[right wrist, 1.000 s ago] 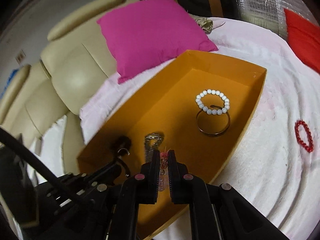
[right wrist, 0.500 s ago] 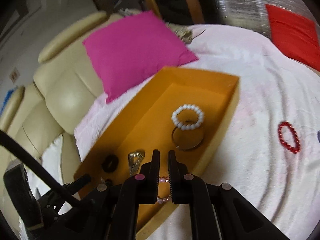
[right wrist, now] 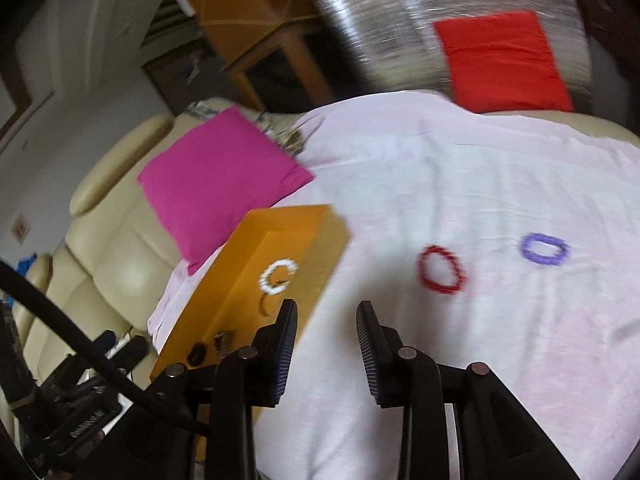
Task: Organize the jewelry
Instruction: 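Move both tools back toward the red and purple bracelets on the bedspread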
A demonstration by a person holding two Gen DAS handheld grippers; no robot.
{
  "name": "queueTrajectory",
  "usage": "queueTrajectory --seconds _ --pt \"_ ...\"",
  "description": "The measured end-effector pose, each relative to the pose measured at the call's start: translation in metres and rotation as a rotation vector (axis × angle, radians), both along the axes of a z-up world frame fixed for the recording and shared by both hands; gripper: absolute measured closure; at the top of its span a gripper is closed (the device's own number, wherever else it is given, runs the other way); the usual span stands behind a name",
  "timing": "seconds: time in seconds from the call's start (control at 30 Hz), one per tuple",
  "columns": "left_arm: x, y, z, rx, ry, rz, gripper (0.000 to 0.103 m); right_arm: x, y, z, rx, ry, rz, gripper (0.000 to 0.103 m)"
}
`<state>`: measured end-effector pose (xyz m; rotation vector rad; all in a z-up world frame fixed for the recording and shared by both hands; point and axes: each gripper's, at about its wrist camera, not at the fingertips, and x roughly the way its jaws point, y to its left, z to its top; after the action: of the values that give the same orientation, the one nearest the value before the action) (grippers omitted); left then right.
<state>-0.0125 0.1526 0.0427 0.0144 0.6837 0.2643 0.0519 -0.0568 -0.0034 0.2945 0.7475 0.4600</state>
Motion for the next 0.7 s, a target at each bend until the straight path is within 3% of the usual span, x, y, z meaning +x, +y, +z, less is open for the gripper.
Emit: queueTrajectory --seconds 0.33,0.7 --pt "0.035 -0.088 0.008 0.108 0.022 -0.126 0.022 0.012 -0.079 -0.009 0.078 0.019 -0.114 0.07" --pt "0.08 -0.15 -0.022 0.132 0.063 -0.193 0.022 0.022 -0.136 -0.027 0.093 0.065 -0.176 0.07"
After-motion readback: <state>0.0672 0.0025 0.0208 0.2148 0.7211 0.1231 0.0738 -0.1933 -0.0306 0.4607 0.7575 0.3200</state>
